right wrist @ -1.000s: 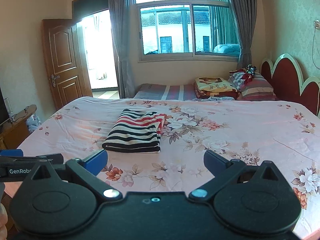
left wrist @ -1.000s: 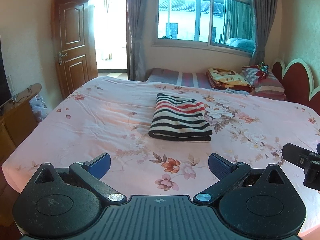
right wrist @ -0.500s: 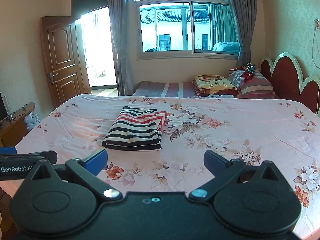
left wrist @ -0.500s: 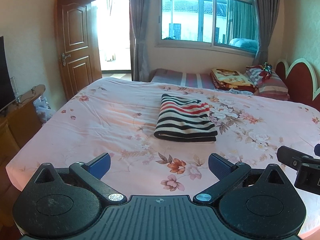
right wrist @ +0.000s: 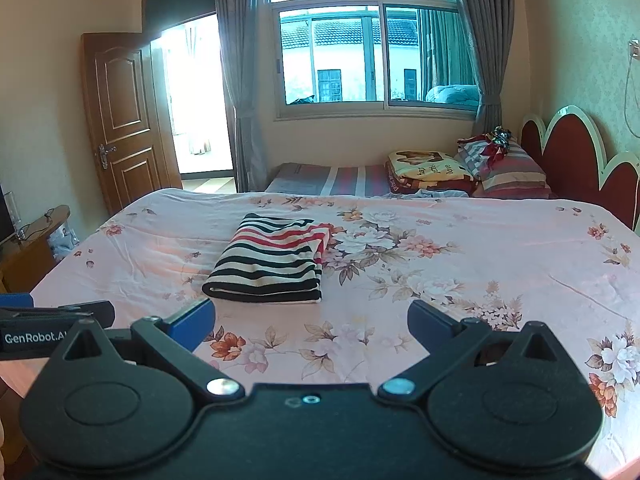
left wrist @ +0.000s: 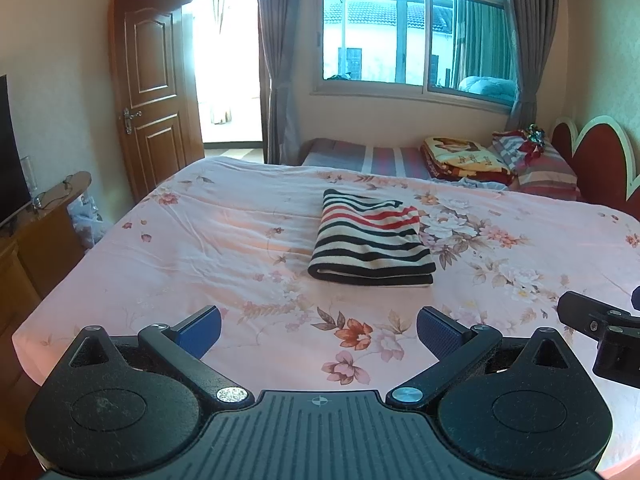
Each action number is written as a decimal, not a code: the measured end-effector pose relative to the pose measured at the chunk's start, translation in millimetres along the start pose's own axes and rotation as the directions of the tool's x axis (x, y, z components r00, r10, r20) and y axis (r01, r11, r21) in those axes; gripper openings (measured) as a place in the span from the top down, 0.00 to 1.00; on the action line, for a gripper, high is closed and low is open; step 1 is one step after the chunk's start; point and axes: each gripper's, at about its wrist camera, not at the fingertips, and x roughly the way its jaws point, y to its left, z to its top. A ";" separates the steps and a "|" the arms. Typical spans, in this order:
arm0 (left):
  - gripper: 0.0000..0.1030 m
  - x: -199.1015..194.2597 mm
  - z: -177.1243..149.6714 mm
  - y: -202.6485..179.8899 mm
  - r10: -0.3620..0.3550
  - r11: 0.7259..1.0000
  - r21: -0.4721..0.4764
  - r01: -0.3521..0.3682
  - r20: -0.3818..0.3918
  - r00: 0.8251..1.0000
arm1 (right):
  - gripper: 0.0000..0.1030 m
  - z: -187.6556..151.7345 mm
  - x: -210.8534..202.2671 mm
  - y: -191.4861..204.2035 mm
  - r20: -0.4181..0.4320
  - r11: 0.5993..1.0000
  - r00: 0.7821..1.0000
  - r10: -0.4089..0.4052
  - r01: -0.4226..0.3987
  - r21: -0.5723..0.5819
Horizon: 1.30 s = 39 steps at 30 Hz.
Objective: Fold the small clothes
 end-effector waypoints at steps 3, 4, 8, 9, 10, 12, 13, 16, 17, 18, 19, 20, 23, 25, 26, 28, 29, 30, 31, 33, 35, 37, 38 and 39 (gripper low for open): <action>0.00 -0.5 0.0 0.5 -0.002 1.000 0.000 0.002 -0.001 1.000 | 0.01 -0.3 -0.4 -0.9 -0.001 1.000 1.000 0.001 -0.001 0.000; 0.00 -0.2 0.4 0.6 -0.002 1.000 0.001 0.002 -0.002 1.000 | 0.01 -0.6 -0.1 -1.3 -0.002 1.000 1.000 0.001 -0.001 0.000; 0.00 -0.2 0.5 0.6 -0.002 1.000 0.002 0.002 -0.003 1.000 | 0.01 -0.8 0.5 -1.6 -0.002 1.000 1.000 0.004 -0.004 -0.003; 0.00 -0.3 0.6 0.1 -0.001 1.000 0.002 0.001 -0.003 1.000 | 0.01 -1.0 1.0 -1.6 -0.002 1.000 1.000 0.003 -0.003 -0.003; 0.00 -0.3 0.6 0.1 0.000 1.000 0.003 0.000 -0.002 1.000 | 0.01 -1.2 1.1 -1.6 -0.004 1.000 1.000 0.004 -0.004 -0.003; 0.00 -0.2 0.5 0.2 -0.002 1.000 0.002 0.002 -0.003 1.000 | 0.01 -1.7 1.6 -1.3 -0.007 1.000 1.000 0.006 -0.006 -0.005; 0.00 -0.2 0.5 0.0 -0.001 1.000 0.002 0.001 -0.004 1.000 | 0.01 -2.2 1.9 -1.3 -0.007 1.000 1.000 0.005 -0.005 -0.007; 0.00 1.6 0.1 -0.9 -0.002 1.000 0.006 0.002 -0.006 1.000 | 0.01 -2.7 2.7 -1.3 -0.011 1.000 1.000 0.007 -0.007 -0.006; 0.00 2.3 0.1 -1.2 -0.003 1.000 0.007 0.003 -0.007 1.000 | 0.01 -2.8 3.5 -1.5 -0.013 1.000 1.000 0.007 -0.007 -0.006; 0.00 2.8 0.0 -1.4 -0.003 1.000 0.008 0.003 -0.008 1.000 | 0.01 -3.0 4.5 -1.8 -0.015 1.000 1.000 0.007 -0.007 -0.006; 0.00 4.1 0.3 -1.4 -0.004 1.000 0.007 0.004 -0.010 1.000 | 0.01 -3.0 5.0 -2.4 -0.016 1.000 1.000 0.007 -0.007 -0.006; 0.00 5.2 0.5 -1.5 -0.006 1.000 0.007 0.006 -0.013 1.000 | 0.01 -3.0 5.7 -2.5 -0.017 1.000 1.000 0.006 -0.006 -0.006; 0.00 8.6 1.5 -2.3 -0.009 1.000 0.007 0.010 -0.018 1.000 | 0.01 -2.8 7.8 -2.5 -0.021 1.000 1.000 0.008 -0.008 -0.007; 0.00 9.6 2.2 -2.3 -0.009 1.000 0.007 0.009 -0.018 1.000 | 0.01 -2.7 9.9 -2.7 -0.024 1.000 1.000 0.009 -0.009 -0.010; 0.00 9.9 2.2 -2.3 -0.011 1.000 0.007 0.011 -0.020 1.000 | 0.01 -2.6 11.0 -2.8 -0.025 1.000 1.000 0.010 -0.010 -0.012; 0.00 12.1 3.4 -2.9 -0.013 1.000 0.008 0.013 -0.023 1.000 | 0.01 -2.4 14.3 -2.6 -0.030 1.000 0.999 0.010 -0.010 -0.015; 0.00 13.0 3.6 -3.3 -0.013 1.000 0.008 0.013 -0.024 1.000 | 0.01 -1.9 15.9 -2.1 -0.033 1.000 0.999 0.011 -0.011 -0.015; 0.00 15.0 4.3 -3.9 -0.011 1.000 0.008 0.012 -0.027 1.000 | 0.01 -2.0 17.4 -2.0 -0.035 1.000 0.999 0.012 -0.012 -0.016; 0.00 17.4 5.1 -4.8 -0.013 1.000 0.008 0.013 -0.032 0.999 | 0.01 -1.7 18.9 -2.1 -0.037 1.000 0.999 0.012 -0.012 -0.016; 0.00 21.0 5.9 -5.0 -0.015 1.000 0.006 0.016 -0.038 0.999 | 0.01 -1.9 19.0 -2.1 -0.036 1.000 0.999 0.012 -0.012 -0.014; 0.00 26.2 7.4 -6.9 -0.017 1.000 0.006 0.017 -0.045 0.999 | 0.01 -1.4 23.6 -3.1 -0.041 1.000 0.999 0.008 -0.009 -0.011; 0.00 31.9 8.5 -8.7 -0.022 1.000 0.007 0.022 -0.053 0.998 | 0.01 -0.4 28.8 -3.9 -0.045 1.000 0.999 0.008 -0.008 -0.009; 0.00 35.1 9.1 -9.5 -0.026 1.000 0.010 0.027 -0.058 0.998 | 0.01 0.2 31.1 -4.5 -0.046 1.000 0.999 0.007 -0.007 -0.008; 0.00 38.0 9.7 -10.3 -0.034 0.999 0.013 0.034 -0.062 0.998 | 0.01 1.2 33.9 -5.2 -0.046 1.000 0.999 0.005 -0.006 -0.007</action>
